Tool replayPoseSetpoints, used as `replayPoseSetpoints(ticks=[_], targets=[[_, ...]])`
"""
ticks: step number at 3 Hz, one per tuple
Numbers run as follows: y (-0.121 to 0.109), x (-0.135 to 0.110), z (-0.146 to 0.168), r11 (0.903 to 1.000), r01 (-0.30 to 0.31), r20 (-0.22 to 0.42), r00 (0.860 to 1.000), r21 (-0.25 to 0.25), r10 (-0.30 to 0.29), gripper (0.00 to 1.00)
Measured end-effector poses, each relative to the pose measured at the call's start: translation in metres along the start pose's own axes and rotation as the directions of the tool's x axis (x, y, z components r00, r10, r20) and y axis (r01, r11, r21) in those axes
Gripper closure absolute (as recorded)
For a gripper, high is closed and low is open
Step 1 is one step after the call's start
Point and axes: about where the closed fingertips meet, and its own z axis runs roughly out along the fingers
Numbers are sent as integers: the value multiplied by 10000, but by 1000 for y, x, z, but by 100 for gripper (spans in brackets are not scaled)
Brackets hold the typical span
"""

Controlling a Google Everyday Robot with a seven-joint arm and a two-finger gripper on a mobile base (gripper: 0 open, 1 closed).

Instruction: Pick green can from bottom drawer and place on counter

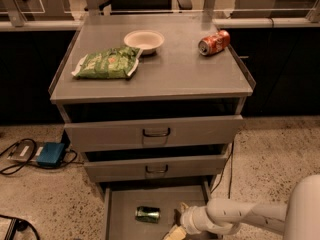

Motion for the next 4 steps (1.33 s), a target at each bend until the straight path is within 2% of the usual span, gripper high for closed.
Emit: replayPoseSetpoints(ticks=[1, 2, 4], targets=[[0, 1, 3, 10000, -39, 27, 10000, -15, 39, 0], [-2, 5, 13, 9999, -37, 406, 9992, 134, 32, 0], [-31, -7, 75, 9955, 417, 1702, 9838, 850, -558, 0]])
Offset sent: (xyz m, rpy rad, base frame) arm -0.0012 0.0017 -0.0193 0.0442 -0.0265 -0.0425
